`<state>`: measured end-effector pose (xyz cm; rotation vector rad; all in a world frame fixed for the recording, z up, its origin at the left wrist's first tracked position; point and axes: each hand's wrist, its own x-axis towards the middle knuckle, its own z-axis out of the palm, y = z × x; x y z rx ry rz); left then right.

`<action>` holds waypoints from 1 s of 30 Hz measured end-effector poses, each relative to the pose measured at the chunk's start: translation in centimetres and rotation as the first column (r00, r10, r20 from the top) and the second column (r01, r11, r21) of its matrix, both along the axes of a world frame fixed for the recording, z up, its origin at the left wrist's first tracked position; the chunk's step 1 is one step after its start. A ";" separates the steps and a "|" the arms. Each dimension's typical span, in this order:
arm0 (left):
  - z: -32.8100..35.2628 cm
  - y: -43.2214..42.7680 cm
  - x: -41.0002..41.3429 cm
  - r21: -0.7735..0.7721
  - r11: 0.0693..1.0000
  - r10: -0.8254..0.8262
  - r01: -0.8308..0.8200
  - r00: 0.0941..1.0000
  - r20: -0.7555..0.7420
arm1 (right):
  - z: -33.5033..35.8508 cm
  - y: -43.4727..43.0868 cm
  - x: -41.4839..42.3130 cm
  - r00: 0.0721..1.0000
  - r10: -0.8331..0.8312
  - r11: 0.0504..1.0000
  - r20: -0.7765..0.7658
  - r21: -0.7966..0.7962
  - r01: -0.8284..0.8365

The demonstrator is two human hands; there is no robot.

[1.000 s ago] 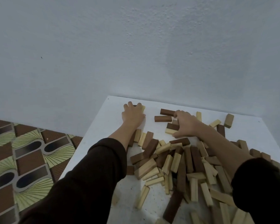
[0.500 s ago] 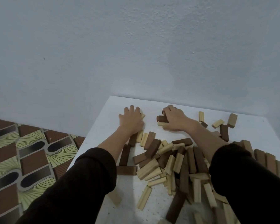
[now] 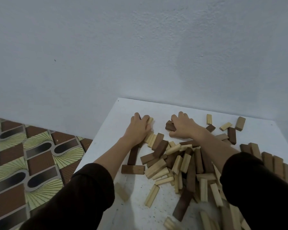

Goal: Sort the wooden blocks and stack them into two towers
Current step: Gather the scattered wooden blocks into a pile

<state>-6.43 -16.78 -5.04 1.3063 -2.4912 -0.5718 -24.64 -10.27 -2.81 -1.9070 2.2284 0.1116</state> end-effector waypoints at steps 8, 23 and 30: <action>0.2 3.3 2.9 0.082 0.996 0.003 0.018 0.970 -0.241 | 4.8 3.3 3.6 0.962 0.139 0.985 0.235 -0.134 -0.110; -0.3 7.6 5.4 0.199 0.979 0.105 -0.045 0.948 -0.301 | 2.2 9.4 8.0 0.954 0.296 0.955 -0.044 0.023 -0.296; 2.1 7.4 0.4 0.084 0.995 -0.025 0.051 0.959 -0.283 | 5.5 11.3 0.4 0.977 -0.004 0.987 0.215 -0.156 0.039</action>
